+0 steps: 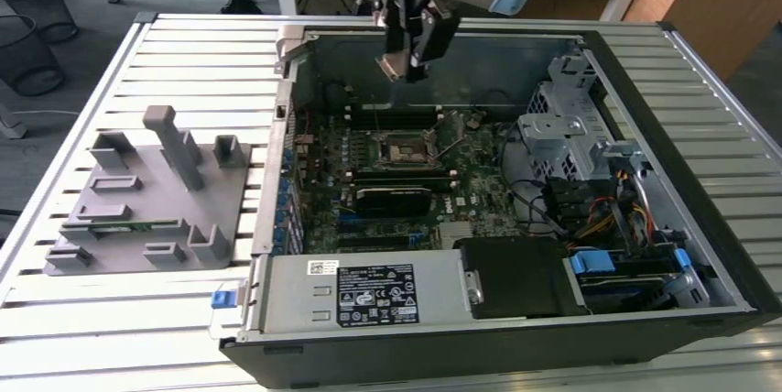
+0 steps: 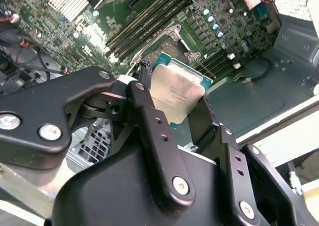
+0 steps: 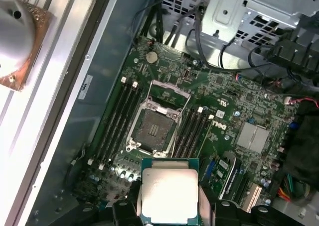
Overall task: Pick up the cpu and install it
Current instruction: 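Place the cpu into insertion slot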
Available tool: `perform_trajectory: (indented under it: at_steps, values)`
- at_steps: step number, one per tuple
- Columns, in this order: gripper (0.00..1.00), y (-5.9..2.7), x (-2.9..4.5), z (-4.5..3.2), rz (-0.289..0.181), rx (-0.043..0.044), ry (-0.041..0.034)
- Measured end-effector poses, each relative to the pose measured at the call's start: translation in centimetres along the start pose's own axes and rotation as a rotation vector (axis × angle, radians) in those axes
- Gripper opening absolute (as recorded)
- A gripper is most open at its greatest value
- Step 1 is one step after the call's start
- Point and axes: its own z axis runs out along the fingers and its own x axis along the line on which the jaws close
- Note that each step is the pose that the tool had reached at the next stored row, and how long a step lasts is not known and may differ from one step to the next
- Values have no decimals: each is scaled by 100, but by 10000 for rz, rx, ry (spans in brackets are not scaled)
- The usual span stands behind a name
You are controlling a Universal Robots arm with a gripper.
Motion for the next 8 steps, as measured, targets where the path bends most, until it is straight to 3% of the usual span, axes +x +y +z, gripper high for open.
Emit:
perform_trajectory:
  at_steps: [8]
  values:
    - [54,1,3,12,1295,-25,-8]
